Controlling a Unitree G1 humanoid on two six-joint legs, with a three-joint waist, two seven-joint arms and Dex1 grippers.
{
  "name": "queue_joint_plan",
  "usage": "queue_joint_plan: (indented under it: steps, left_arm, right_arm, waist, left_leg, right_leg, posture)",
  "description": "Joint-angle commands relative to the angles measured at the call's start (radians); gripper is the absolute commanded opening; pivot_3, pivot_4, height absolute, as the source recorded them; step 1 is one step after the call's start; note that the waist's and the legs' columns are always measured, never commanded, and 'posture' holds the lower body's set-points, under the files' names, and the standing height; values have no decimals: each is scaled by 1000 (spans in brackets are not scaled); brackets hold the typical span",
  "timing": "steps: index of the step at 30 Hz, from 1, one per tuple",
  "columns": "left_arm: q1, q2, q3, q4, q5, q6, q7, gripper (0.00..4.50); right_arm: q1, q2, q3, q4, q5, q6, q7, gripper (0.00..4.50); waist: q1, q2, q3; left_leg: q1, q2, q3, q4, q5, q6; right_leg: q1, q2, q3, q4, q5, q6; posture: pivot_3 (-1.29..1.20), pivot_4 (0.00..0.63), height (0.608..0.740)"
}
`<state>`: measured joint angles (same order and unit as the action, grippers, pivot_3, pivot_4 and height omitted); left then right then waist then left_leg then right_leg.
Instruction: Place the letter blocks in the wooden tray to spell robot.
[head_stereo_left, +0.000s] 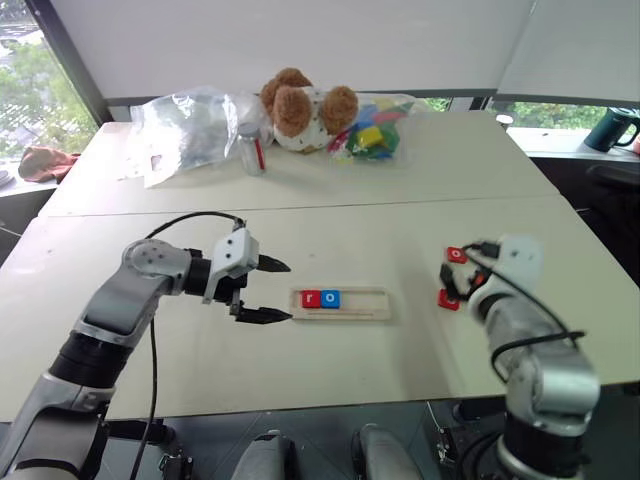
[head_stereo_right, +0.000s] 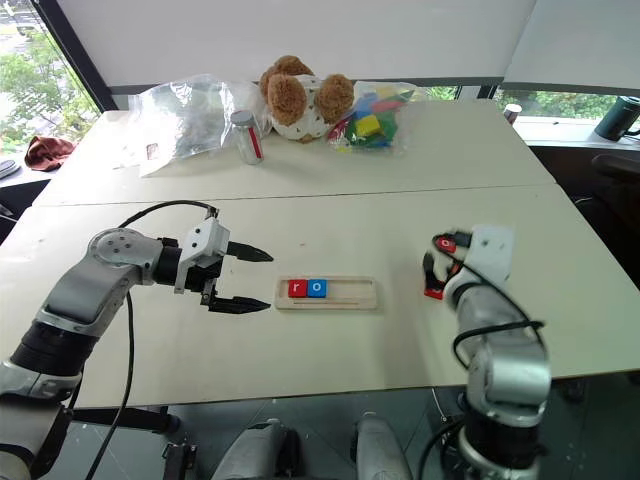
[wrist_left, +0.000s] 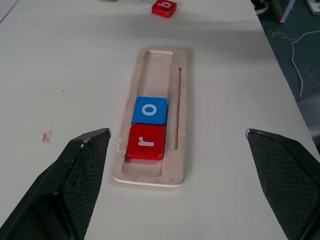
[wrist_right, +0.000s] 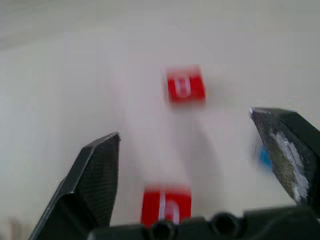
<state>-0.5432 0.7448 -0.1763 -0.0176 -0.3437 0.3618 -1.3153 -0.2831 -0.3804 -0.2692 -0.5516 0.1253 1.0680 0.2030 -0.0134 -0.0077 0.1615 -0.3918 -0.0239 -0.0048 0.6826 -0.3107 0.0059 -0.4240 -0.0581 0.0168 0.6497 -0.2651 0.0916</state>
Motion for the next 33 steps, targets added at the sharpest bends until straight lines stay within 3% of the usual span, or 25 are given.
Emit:
queue_joint_plan:
  steps: [1, 4, 9, 14, 22, 25, 30, 33]
  left_arm:
    - [-27, 30, 46, 16, -7, -30, -25, 4500]
    - [-30, 33, 55, 49, -6, -41, -26, 4500]
    - [-39, 28, 68, 76, -5, -43, -14, 4500]
    - [0, 43, 84, 26, -18, -14, -1, 4500]
    - [36, 58, 109, -18, -22, 22, 51, 4500]
    - [37, 60, 110, -21, -20, 27, 56, 4500]
    - [32, 69, 110, -7, -11, 23, 61, 4500]
    - [40, 78, 116, -3, -8, 21, 62, 4500]
  right_arm:
    - [56, -234, 36, 141, 86, -252, 379, 4460]
    - [58, -389, 64, 349, 104, -479, 604, 4460]
    - [24, -510, 148, 632, 105, -736, 891, 4460]
    - [23, -517, 183, 723, 105, -827, 984, 4460]
    - [-24, -499, 219, 853, 73, -933, 998, 4460]
    - [-30, -493, 234, 881, 66, -974, 1012, 3706]
    - [-36, -493, 243, 879, 73, -997, 1026, 1260]
    - [-53, -497, 256, 793, 89, -954, 1035, 1166]
  waist:
    - [3, 0, 0]
    - [0, -1, 0]
    - [-3, -1, 1]
    - [0, -1, 1]
    - [2, 0, 1]
    - [3, 0, 1]
    - [2, 0, 1]
    - [2, 0, 1]
  left_leg:
    - [0, 0, -1, 0, 0, 1]
    - [0, 0, -1, -1, -2, 3]
    - [0, 1, 3, 0, -2, 4]
    - [0, 1, 2, 1, -2, 4]
    - [0, 1, 2, 1, -2, 3]
    - [0, 1, 1, 1, -2, 2]
    - [0, 1, 2, 1, -1, 2]
    - [0, 1, 2, 1, -1, 2]
  right_leg:
    - [1, 0, -1, -1, 0, 0]
    - [1, 1, -1, -2, -1, 2]
    - [1, 0, 2, -1, -1, 2]
    - [1, -2, 2, -1, -1, 2]
    - [1, -4, 3, 0, -1, 2]
    - [1, -4, 2, 0, -1, 2]
    - [1, -4, 3, 0, -1, 2]
    - [1, -4, 3, 0, -1, 2]
  posture:
    - [0, 150, 740]
    - [0, 150, 740]
    - [0, 150, 740]
    - [0, 150, 740]
    - [0, 150, 740]
    - [0, 150, 740]
    - [0, 150, 740]
    - [0, 150, 740]
